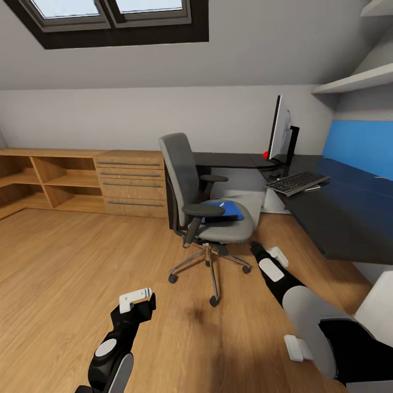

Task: In the bedroom, organize the workspace by keeping the computer under the desk, ensuring the monitor is on the desk, placing the keyboard on the desk next to the monitor, placing the mouse on the desk next to the keyboard, moving the folder from the swivel chair onto the desk next to the mouse, stacking the notebook on top of the folder with the pen on top of the notebook, and positioning the swivel chair next to the desk.

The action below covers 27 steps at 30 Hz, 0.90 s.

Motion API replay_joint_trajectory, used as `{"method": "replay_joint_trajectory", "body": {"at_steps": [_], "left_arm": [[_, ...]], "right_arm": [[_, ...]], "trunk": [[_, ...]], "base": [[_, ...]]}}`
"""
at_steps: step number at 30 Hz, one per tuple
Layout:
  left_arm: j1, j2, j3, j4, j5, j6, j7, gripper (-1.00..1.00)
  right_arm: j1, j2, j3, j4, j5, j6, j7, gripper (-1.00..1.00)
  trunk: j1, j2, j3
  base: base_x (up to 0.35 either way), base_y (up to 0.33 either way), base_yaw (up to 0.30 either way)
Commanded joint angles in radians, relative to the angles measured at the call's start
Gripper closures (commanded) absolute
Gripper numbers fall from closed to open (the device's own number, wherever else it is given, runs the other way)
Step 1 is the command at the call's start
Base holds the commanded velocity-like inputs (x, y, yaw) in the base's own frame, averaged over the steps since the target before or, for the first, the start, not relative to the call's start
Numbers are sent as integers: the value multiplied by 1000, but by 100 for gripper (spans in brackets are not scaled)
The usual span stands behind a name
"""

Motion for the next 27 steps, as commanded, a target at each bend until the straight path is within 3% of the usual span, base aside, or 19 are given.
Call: {"method": "replay_joint_trajectory", "body": {"at_steps": [1, 4, 10, 27], "left_arm": [[-1, 0, -1, -1, 10, 3, 9, -100], [-1, 0, -1, 0, 9, 4, 9, -100], [-1, 0, -1, 1, 9, 4, 10, -100], [-1, 0, -1, 3, 6, 2, 8, -100]], "right_arm": [[0, -4, 3, 0, -9, -3, -3, -100], [0, -19, 3, 1, -17, -4, 1, -100], [0, -23, 3, -1, -20, -5, 1, -100], [0, -26, 3, 0, -20, -2, -1, -100]], "trunk": [[0, 0, -1], [0, 0, -1], [0, 0, -1], [0, 0, -1]], "base": [[0, 0, 0], [0, 0, 0], [26, 0, 0], [169, 0, 0]]}}
